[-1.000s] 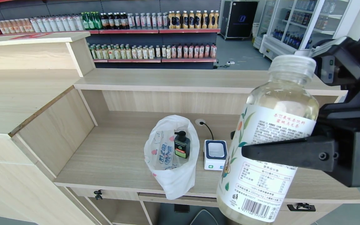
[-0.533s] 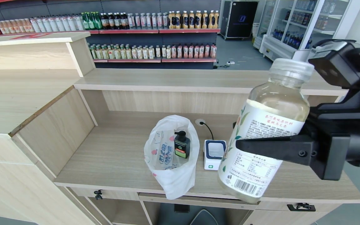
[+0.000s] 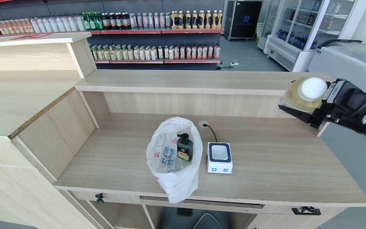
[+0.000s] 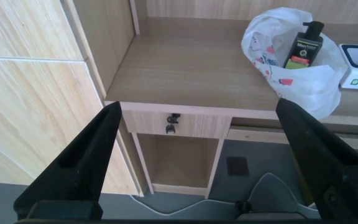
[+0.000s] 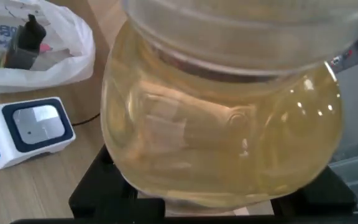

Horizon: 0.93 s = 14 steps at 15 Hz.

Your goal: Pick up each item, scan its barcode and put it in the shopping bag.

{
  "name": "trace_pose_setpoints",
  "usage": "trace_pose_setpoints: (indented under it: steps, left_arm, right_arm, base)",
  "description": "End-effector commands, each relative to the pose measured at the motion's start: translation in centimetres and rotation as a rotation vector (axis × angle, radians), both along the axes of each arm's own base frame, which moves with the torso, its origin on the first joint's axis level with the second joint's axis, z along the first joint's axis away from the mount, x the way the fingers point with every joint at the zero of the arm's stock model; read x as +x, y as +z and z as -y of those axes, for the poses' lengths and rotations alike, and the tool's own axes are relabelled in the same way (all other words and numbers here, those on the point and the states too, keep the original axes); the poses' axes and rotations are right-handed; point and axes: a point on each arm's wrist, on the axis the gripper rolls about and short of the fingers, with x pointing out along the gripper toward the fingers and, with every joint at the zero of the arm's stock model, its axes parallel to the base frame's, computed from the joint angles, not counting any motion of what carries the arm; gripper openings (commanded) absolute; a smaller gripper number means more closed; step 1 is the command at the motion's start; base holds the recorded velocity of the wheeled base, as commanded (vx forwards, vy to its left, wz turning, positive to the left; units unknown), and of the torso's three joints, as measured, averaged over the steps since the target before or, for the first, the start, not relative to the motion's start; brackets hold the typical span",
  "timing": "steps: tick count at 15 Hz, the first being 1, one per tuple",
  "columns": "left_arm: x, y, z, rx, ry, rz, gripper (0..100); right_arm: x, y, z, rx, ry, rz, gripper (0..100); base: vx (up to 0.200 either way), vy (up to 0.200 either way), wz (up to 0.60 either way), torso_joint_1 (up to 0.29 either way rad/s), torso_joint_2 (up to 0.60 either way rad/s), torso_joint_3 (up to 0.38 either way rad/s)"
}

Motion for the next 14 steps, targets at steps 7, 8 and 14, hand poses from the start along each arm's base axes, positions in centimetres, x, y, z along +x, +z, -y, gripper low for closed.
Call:
trace_pose_setpoints:
  steps: [7, 8, 14]
  left_arm:
    - [0.0, 0.0, 0.0, 0.0, 0.0, 0.001, 100]
    - [0.0, 0.0, 0.0, 0.0, 0.0, 0.001, 100]
    - [0.0, 0.0, 0.0, 0.0, 0.0, 0.001, 100]
  right_arm:
    - [1.1, -9.0, -0.5, -0.182, 0.148, -0.096, 0]
    - [1.8, -10.3, -0.3, -0.216, 0.175, -0.084, 0]
    - [2.9, -13.3, 2.9, -0.298, 0.177, -0.04, 0]
  base:
    - [0.0, 0.0, 0.51, 0.001, 0.0, 0.002]
    - [0.0, 0.0, 0.0, 0.0, 0.0, 0.0]
    - [0.0, 0.0, 0.0, 0.0, 0.0, 0.0]
